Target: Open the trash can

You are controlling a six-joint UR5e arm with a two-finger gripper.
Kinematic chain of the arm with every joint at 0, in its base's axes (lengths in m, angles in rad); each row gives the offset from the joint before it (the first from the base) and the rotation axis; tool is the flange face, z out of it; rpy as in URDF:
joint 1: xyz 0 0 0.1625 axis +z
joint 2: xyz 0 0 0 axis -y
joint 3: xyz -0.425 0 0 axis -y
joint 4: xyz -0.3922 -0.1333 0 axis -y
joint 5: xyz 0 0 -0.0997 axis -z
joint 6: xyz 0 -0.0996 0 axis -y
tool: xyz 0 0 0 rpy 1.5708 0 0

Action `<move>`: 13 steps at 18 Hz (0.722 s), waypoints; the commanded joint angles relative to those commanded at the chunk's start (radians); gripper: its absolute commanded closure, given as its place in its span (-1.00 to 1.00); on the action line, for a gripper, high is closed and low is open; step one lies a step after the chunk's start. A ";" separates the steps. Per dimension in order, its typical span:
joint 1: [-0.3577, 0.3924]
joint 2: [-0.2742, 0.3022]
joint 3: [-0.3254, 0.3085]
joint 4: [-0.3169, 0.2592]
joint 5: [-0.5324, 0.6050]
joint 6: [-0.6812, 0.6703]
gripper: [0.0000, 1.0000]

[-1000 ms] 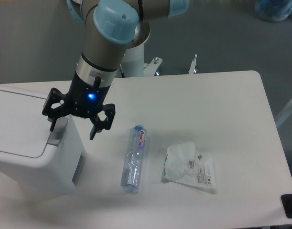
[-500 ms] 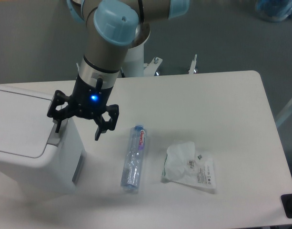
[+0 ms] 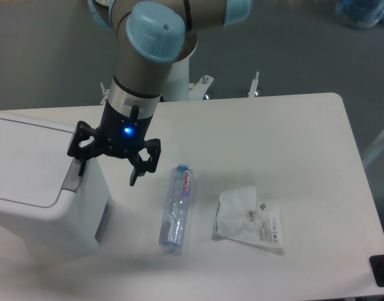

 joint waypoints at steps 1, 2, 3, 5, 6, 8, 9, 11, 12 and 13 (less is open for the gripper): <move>0.000 0.000 -0.003 0.000 0.000 0.000 -1.00; 0.000 -0.003 -0.003 -0.002 0.000 0.000 -1.00; 0.000 -0.006 -0.002 0.000 0.000 0.000 -1.00; 0.000 -0.008 -0.002 0.000 0.000 -0.002 -1.00; 0.000 -0.009 -0.002 0.000 0.000 -0.002 -1.00; 0.000 -0.008 0.002 0.002 0.000 0.000 -1.00; 0.000 -0.008 0.005 0.002 0.000 0.000 -1.00; 0.000 -0.008 0.008 0.000 0.000 0.000 -1.00; 0.002 -0.008 0.008 0.000 0.000 0.000 -1.00; 0.005 -0.006 0.011 -0.002 0.000 0.000 -1.00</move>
